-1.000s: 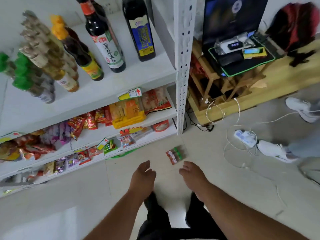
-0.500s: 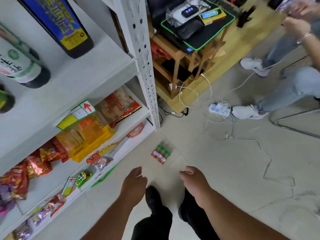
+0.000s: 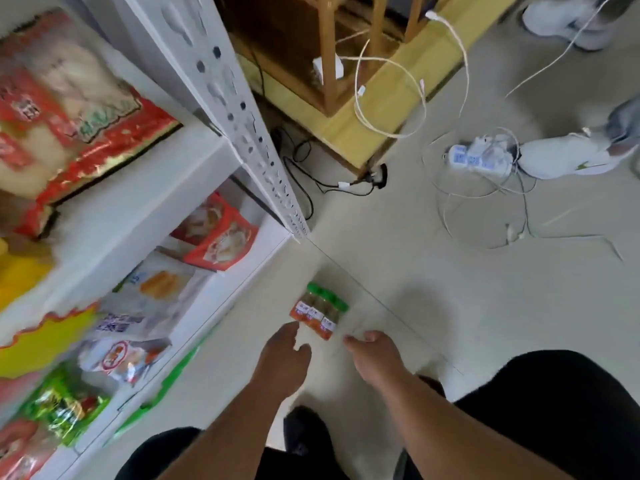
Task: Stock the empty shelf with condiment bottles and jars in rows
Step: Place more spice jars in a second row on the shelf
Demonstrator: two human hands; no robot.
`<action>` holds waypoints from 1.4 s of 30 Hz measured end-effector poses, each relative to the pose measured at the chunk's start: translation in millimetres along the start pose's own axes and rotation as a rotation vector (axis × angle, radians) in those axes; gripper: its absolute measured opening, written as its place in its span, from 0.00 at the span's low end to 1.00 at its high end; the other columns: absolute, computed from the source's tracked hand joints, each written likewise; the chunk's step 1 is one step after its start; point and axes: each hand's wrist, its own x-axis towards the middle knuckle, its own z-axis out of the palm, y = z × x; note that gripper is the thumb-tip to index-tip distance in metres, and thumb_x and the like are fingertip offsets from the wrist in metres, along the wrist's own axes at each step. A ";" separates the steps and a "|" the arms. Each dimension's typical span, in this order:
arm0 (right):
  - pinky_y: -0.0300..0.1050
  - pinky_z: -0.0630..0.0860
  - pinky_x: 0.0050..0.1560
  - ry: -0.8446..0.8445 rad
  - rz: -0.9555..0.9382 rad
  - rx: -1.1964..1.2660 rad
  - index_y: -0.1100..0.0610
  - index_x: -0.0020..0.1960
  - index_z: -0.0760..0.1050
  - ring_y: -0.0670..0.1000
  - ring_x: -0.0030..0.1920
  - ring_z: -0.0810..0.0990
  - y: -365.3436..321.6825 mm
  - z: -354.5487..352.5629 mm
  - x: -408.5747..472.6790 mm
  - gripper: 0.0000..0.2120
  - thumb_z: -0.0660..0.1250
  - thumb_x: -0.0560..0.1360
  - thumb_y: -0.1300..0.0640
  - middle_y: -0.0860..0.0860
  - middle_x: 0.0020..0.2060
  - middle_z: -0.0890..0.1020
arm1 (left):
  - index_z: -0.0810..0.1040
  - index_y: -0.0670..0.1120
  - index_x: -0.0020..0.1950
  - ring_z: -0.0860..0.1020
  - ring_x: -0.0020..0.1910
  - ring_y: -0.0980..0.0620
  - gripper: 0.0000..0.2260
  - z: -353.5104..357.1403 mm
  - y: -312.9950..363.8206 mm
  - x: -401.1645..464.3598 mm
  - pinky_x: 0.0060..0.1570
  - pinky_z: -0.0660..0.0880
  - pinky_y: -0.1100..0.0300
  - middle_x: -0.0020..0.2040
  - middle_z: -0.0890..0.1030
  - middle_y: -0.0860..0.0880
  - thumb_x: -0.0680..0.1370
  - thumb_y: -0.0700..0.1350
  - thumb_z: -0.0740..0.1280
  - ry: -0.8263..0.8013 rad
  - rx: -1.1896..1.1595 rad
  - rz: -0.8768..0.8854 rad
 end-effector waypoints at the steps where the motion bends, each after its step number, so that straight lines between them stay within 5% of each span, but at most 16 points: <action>1: 0.43 0.70 0.65 0.011 0.018 0.014 0.60 0.77 0.67 0.57 0.71 0.74 4.6 10.3 23.2 0.32 0.68 0.79 0.45 0.57 0.73 0.74 | 0.63 0.49 0.79 0.71 0.72 0.51 0.27 10.7 -6.7 21.4 0.72 0.66 0.56 0.76 0.69 0.49 0.81 0.49 0.64 -0.005 0.033 0.012; 9: 0.42 0.76 0.55 0.002 0.089 0.075 0.62 0.69 0.72 0.55 0.60 0.81 34.5 81.4 166.8 0.31 0.73 0.75 0.44 0.57 0.61 0.81 | 0.70 0.52 0.74 0.74 0.68 0.51 0.21 70.9 -56.9 150.9 0.63 0.68 0.62 0.72 0.74 0.51 0.81 0.47 0.64 0.055 0.247 0.053; 12: 0.48 0.83 0.50 0.045 0.070 0.092 0.59 0.59 0.78 0.51 0.48 0.85 43.3 97.0 198.7 0.28 0.74 0.68 0.41 0.51 0.48 0.85 | 0.78 0.51 0.64 0.78 0.60 0.51 0.13 82.5 -53.8 171.0 0.53 0.66 0.65 0.57 0.76 0.58 0.81 0.44 0.63 0.081 0.304 0.091; 15: 0.41 0.71 0.32 0.069 0.096 0.016 0.60 0.60 0.73 0.52 0.45 0.80 43.3 104.9 208.3 0.25 0.74 0.73 0.44 0.52 0.51 0.81 | 0.77 0.55 0.53 0.80 0.48 0.52 0.07 91.8 -55.2 188.5 0.48 0.77 0.56 0.50 0.79 0.57 0.79 0.53 0.61 0.136 0.356 0.089; 18: 0.38 0.65 0.28 0.061 0.096 -0.012 0.58 0.58 0.74 0.52 0.40 0.78 48.8 112.4 218.8 0.22 0.75 0.72 0.46 0.52 0.46 0.80 | 0.76 0.55 0.51 0.79 0.47 0.51 0.11 99.7 -63.5 198.8 0.42 0.74 0.56 0.46 0.78 0.55 0.79 0.60 0.60 0.188 0.400 0.092; 24: 0.38 0.74 0.31 0.114 0.082 0.033 0.57 0.47 0.83 0.50 0.37 0.85 60.5 116.9 234.2 0.25 0.72 0.60 0.39 0.51 0.37 0.86 | 0.77 0.54 0.49 0.79 0.48 0.52 0.09 112.4 -70.0 208.0 0.41 0.77 0.55 0.48 0.77 0.55 0.75 0.58 0.64 0.210 0.404 0.181; 29: 0.40 0.77 0.31 0.114 0.017 0.072 0.56 0.41 0.84 0.48 0.34 0.85 67.3 106.4 236.9 0.12 0.76 0.68 0.46 0.49 0.32 0.85 | 0.73 0.52 0.48 0.80 0.40 0.48 0.08 121.2 -69.9 209.8 0.38 0.78 0.53 0.42 0.79 0.52 0.73 0.53 0.68 0.178 0.257 0.138; 33: 0.51 0.85 0.47 0.035 -0.027 0.142 0.56 0.38 0.85 0.49 0.36 0.87 67.3 92.8 224.5 0.08 0.76 0.70 0.51 0.49 0.32 0.87 | 0.71 0.53 0.50 0.77 0.36 0.55 0.12 115.8 -61.6 198.4 0.32 0.71 0.59 0.40 0.78 0.54 0.72 0.51 0.70 0.157 0.211 0.099; 39: 0.53 0.85 0.49 -0.012 -0.105 0.138 0.56 0.36 0.85 0.51 0.37 0.88 29.3 36.8 101.1 0.06 0.76 0.69 0.55 0.51 0.32 0.87 | 0.69 0.53 0.52 0.80 0.40 0.55 0.16 64.9 -10.6 80.9 0.36 0.73 0.58 0.43 0.81 0.54 0.72 0.51 0.74 0.131 -0.027 0.026; 42: 0.49 0.83 0.42 -0.009 -0.150 0.062 0.58 0.36 0.84 0.51 0.34 0.86 -2.4 1.7 10.2 0.08 0.74 0.65 0.53 0.52 0.31 0.86 | 0.76 0.51 0.46 0.80 0.37 0.54 0.08 19.6 23.7 -2.7 0.35 0.76 0.53 0.39 0.82 0.52 0.71 0.50 0.72 0.169 -0.071 0.043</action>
